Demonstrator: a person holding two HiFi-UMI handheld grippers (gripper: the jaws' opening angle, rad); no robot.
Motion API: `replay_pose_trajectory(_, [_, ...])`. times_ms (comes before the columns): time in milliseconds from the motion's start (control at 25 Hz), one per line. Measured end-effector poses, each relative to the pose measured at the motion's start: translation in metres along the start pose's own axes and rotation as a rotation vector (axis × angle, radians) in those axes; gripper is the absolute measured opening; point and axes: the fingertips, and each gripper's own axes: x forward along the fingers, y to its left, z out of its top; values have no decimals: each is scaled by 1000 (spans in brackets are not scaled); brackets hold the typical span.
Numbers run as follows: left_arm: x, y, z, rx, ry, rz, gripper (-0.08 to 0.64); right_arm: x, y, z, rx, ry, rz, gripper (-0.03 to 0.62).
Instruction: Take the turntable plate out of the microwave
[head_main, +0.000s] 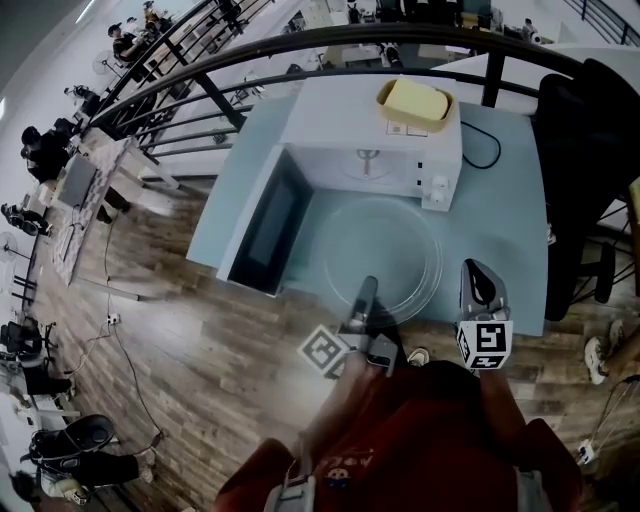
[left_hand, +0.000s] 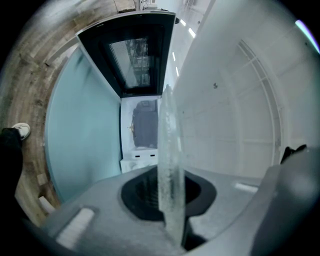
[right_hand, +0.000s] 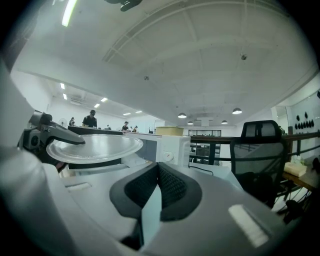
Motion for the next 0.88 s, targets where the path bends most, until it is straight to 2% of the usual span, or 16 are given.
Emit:
replay_pose_trajectory(480, [1, 6, 3, -8, -13, 14, 21, 1, -4, -4, 17, 8, 7, 0])
replay_pose_trajectory(880, [1, 8, 0, -11, -7, 13, 21, -3, -8, -6, 22, -7, -28, 0])
